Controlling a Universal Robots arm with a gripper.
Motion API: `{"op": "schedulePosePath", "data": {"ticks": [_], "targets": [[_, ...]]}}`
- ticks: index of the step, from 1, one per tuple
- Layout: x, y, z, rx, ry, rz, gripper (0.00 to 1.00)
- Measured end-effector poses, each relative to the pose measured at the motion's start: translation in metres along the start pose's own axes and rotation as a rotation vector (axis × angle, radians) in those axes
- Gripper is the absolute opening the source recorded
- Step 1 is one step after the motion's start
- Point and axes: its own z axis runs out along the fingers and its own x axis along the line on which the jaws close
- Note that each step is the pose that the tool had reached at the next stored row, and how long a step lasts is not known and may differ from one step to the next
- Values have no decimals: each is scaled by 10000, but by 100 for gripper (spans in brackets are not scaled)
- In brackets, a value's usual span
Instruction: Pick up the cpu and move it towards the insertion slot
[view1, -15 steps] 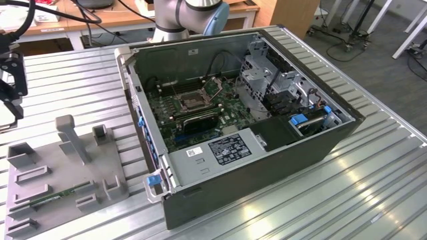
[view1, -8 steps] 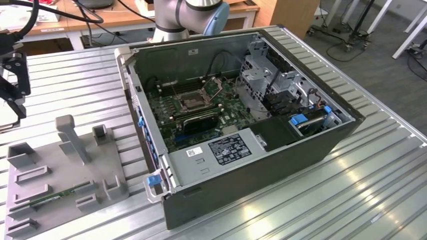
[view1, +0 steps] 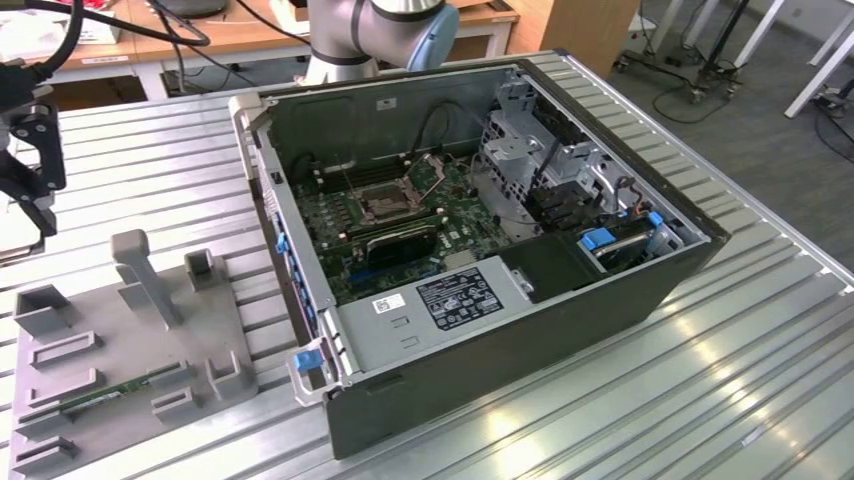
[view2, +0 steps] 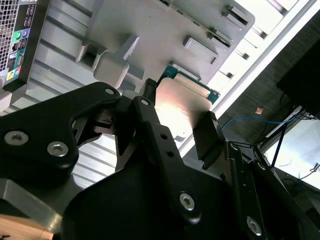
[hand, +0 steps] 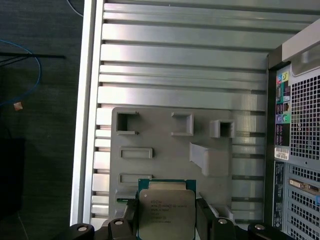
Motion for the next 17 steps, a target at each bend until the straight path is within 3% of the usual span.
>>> {"op": "schedulePosePath", "data": {"ticks": [17], "targets": [[-48,-1,0,0,0,0,55]]}}
